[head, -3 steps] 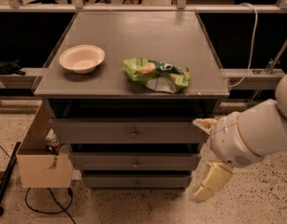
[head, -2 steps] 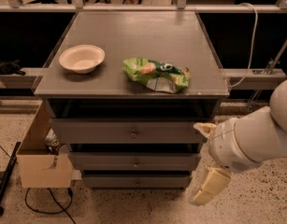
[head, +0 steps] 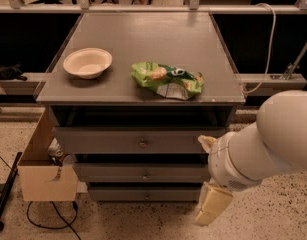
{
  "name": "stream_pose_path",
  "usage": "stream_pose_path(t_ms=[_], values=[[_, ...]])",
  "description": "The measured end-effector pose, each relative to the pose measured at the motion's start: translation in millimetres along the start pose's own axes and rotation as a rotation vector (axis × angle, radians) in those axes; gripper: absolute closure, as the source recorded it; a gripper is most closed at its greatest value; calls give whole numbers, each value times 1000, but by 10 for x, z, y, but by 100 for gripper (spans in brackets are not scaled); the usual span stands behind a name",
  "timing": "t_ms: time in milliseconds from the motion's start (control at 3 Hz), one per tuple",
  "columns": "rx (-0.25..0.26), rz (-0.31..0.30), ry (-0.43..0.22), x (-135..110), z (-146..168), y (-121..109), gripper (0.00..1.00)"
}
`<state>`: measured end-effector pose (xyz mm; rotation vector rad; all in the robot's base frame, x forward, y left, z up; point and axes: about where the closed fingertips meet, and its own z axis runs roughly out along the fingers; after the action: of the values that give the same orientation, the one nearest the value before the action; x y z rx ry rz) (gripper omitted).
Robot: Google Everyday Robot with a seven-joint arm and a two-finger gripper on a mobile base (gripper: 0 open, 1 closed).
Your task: Open middle drawer
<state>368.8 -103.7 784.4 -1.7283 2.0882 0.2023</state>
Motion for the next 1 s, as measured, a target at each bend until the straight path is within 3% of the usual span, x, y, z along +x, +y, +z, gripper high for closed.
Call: stream_pose_path(t_ms=[333,667,1000], values=[[32,-51,59,149,335,-43,0],[50,-82,73,322,538,-146,0],[1,-61,12,771,1090,-701,0]])
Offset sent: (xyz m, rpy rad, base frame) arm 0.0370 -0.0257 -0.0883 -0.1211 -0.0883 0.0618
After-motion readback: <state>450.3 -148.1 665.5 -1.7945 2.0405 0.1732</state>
